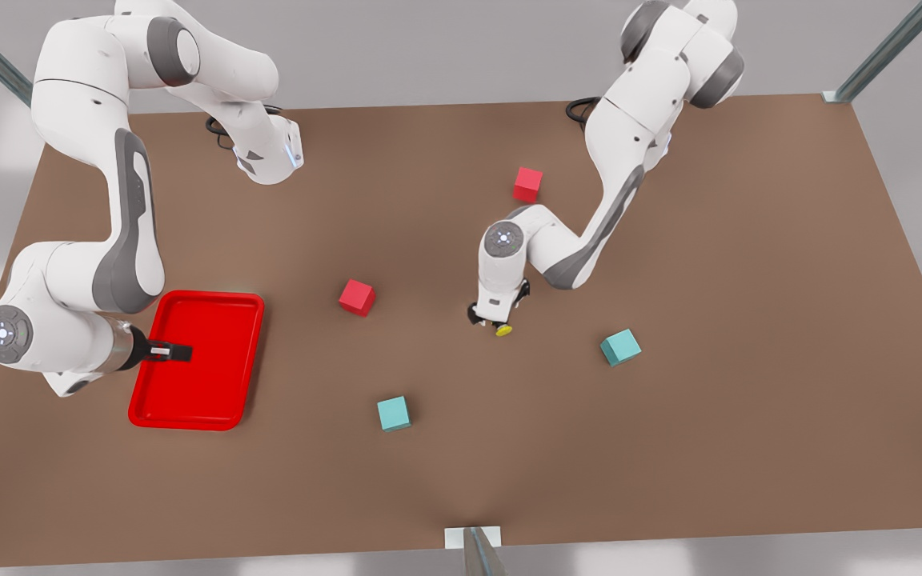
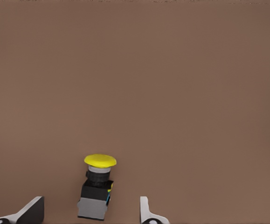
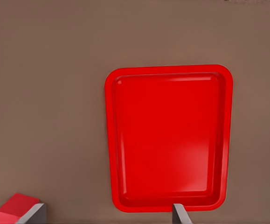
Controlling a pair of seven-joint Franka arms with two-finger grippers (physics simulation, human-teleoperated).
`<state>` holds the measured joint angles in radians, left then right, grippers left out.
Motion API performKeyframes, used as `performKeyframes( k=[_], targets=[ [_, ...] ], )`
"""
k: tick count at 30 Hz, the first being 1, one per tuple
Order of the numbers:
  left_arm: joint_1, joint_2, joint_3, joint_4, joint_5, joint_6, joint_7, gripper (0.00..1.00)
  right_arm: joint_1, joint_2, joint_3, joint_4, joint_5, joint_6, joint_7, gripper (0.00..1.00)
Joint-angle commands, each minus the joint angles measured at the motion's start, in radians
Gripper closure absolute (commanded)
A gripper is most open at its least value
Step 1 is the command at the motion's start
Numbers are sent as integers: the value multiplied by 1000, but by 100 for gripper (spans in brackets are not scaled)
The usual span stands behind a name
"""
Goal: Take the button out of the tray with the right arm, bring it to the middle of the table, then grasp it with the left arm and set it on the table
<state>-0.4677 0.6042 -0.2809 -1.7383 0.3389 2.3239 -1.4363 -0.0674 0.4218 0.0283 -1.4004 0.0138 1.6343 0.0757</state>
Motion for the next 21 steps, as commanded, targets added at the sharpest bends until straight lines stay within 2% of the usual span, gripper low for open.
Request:
performKeyframes(
  k=[1, 5, 21],
  targets=[
    [15, 20, 0, 2, 81, 29, -385, 0, 0, -2, 1, 0, 0, -4, -96, 0],
    [17, 65, -1, 11, 131, 32, -337, 0, 0, 0, -1, 0, 0, -1, -96, 0],
    [15, 82, -50, -47, 160, 77, -240, 0, 3, 6, 1, 35, 5, -39, -94, 0]
  ],
)
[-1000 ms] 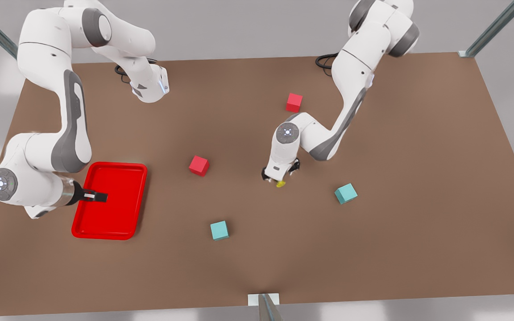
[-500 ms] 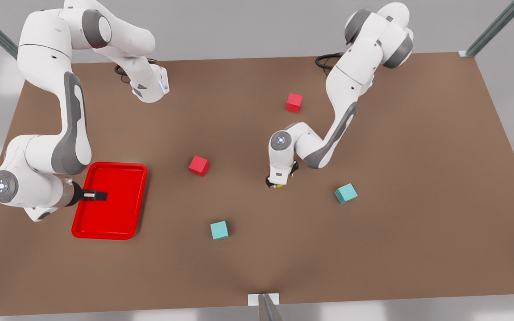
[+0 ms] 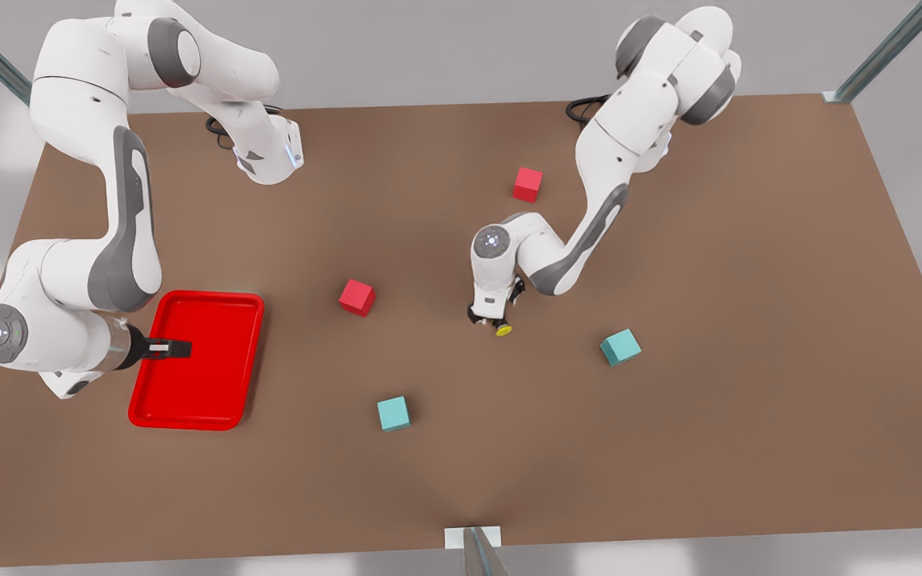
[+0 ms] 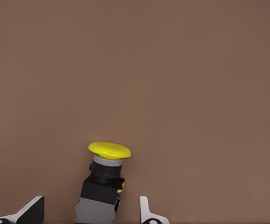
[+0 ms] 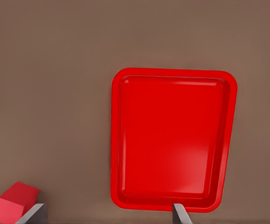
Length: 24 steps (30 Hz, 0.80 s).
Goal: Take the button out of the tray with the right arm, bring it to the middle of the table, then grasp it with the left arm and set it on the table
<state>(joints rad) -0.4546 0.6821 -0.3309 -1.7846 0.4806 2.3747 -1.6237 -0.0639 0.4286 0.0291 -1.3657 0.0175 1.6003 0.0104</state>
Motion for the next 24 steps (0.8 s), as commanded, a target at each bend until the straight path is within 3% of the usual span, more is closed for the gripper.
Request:
performKeyframes(
  k=[1, 10, 14, 15, 17, 23, 24],
  targets=[
    [2, 4, 0, -7, 18, 52, -53, 0, -1, -1, 0, 0, 1, -3, -29, 0],
    [2, 31, 0, -13, 18, 94, -54, 1, 3, 2, 0, -1, 1, 1, -27, 0],
    [4, 31, 0, -13, 18, 92, -56, 6, 4, 2, 0, -3, 1, 1, -27, 0],
    [4, 31, 0, -13, 18, 92, -58, 9, 4, 2, 0, -1, 1, 0, -29, 0],
    [5, 31, 0, -13, 18, 92, -58, 27, 4, 2, 0, 0, 1, -3, -27, 0],
    [11, 28, 0, -13, 18, 84, -59, 42, 6, 2, 0, -1, 1, -3, -27, 0],
    [11, 28, 0, -13, 18, 83, -61, 50, 6, 2, 0, 0, 1, -5, -27, 0]
  ],
)
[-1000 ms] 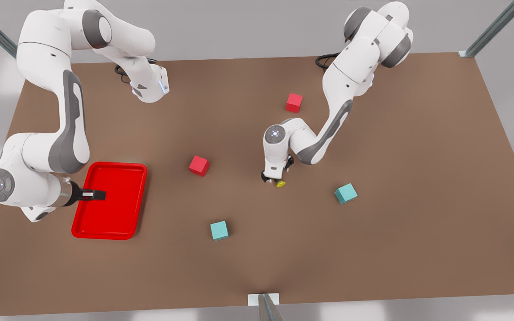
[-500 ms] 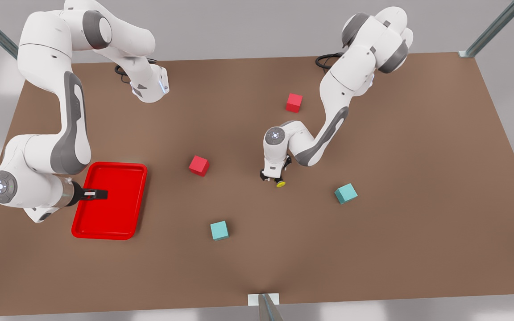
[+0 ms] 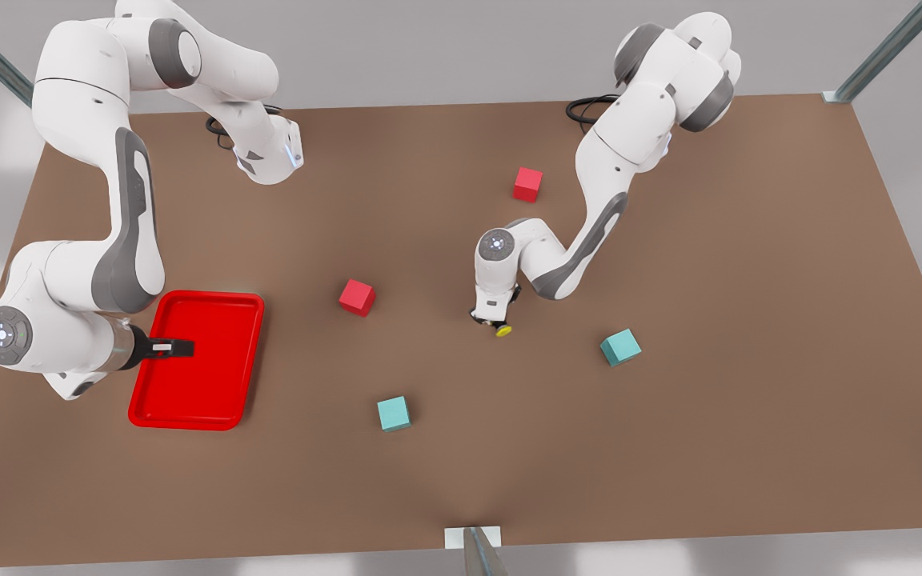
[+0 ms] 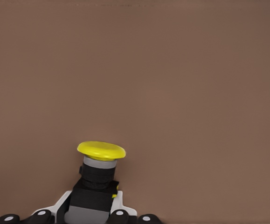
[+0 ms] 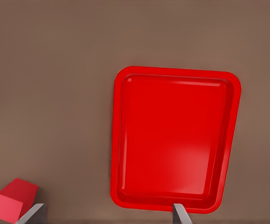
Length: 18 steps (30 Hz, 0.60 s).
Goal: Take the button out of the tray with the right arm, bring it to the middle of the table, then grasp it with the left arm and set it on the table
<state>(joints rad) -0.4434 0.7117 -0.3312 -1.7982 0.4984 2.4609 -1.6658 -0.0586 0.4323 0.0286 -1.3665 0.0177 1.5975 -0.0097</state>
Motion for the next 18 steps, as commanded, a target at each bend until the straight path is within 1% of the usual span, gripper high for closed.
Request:
performKeyframes(
  k=[1, 5, 8, 10, 11, 16, 18],
  targets=[
    [0, -1, 0, 0, 0, -3, -20, 53, 0, -1, 0, 0, 1, -1, -7, 0],
    [0, -8, 0, 0, 0, -8, -20, 54, 0, -1, 1, 0, 1, -2, -7, 0],
    [22, -40, -5, 0, 0, -53, -15, 52, 2, -1, 1, 0, 1, -1, -7, 0],
    [63, -43, -46, 0, 0, -68, -2, 52, 2, -1, 1, -2, 1, 1, -6, 0],
    [64, -46, -46, 0, -1, -71, -3, 52, 2, -1, 1, -2, 1, 1, -6, 0],
    [120, -129, -43, -1, 0, -74, -15, 52, 3, -1, 1, 0, -1, -2, 8, 0],
    [135, -132, -43, 5, 0, -74, -9, 54, 3, -1, 1, 0, -1, -2, 11, 0]
  ],
)
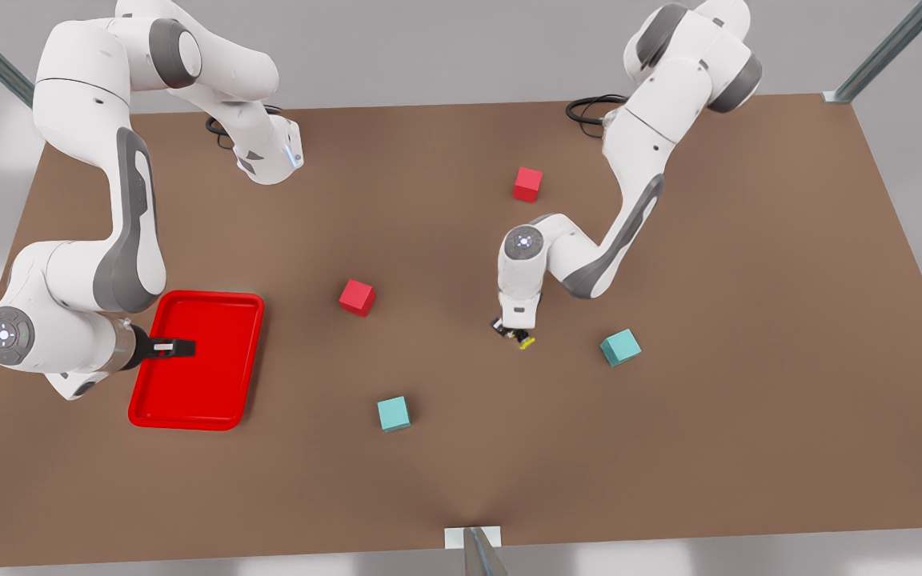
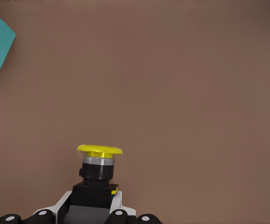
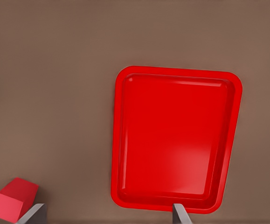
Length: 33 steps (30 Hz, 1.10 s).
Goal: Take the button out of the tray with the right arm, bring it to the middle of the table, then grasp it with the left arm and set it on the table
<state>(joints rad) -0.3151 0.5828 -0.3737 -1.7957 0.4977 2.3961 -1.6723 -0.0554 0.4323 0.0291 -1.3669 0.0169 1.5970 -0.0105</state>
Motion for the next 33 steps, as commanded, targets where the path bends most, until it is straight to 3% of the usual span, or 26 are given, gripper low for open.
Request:
performKeyframes(
  k=[1, 13, 16, 17, 19, 20, 22, 28, 30, 33],
  targets=[
    [14, -12, 3, 2, 2, -8, 0, 54, 0, -1, 0, 0, 0, -2, 12, 0],
    [57, -8, 13, 13, 507, -61, -325, 53, -1, -1, 0, -5, 0, 3, 12, 0],
    [-78, 8, 188, 70, 504, -91, -487, 53, -1, -1, 0, -5, 0, 3, 12, 0],
    [-79, 25, 193, 90, 504, -91, -575, 53, -1, -1, 0, -5, 0, 1, 12, 0],
    [-200, 81, 348, 145, 502, -87, -699, 53, 0, -1, 0, -1, 0, -2, 12, 0],
    [-202, 95, 352, 167, 499, -87, -779, 53, 0, -3, 0, -1, 0, -2, 12, 0],
    [-420, 172, 608, 200, 423, -94, -851, 53, 0, -1, 0, -1, 0, -2, 12, 0],
    [-527, 290, 694, 297, 371, -180, -939, 52, -1, -1, 0, -6, 0, 3, 12, 0],
    [-644, 350, 852, 297, 302, -199, -949, 52, -1, -1, 0, -6, 0, 3, 12, 0],
    [-671, 397, 878, 302, 282, -203, -957, 52, -1, -1, 0, -6, 0, 3, 12, 0]
  ],
)
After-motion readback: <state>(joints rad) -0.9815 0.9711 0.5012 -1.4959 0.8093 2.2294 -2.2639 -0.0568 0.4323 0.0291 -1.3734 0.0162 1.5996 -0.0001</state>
